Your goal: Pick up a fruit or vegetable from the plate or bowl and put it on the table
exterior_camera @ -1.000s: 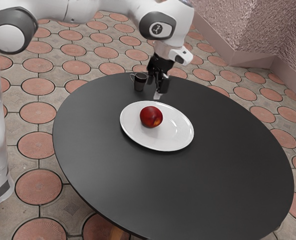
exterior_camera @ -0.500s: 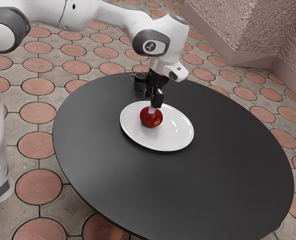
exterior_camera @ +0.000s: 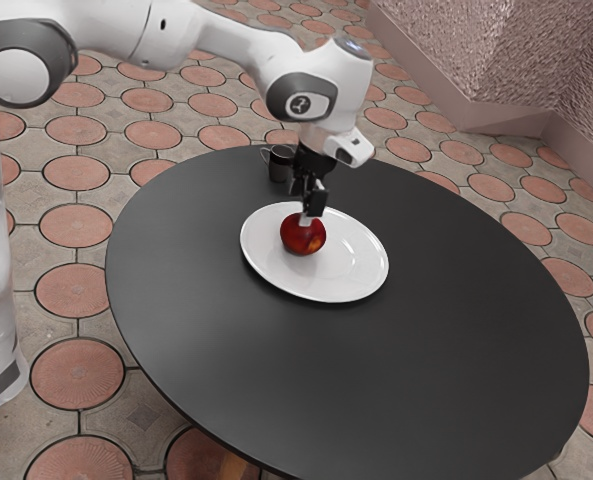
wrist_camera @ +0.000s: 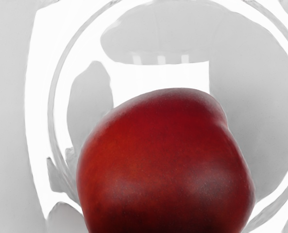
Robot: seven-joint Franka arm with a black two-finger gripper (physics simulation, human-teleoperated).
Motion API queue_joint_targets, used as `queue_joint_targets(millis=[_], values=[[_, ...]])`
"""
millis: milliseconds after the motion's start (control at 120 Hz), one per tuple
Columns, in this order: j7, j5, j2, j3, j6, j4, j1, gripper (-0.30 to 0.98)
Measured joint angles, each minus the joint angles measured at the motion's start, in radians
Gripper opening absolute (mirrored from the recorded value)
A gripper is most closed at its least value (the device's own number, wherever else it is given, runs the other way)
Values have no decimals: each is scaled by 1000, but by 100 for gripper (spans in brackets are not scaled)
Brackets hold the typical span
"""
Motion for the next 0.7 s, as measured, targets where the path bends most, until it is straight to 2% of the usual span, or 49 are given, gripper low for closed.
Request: queue_joint_targets(millis=[700], values=[[24,-30,108,-1,79,-1,-18,69]])
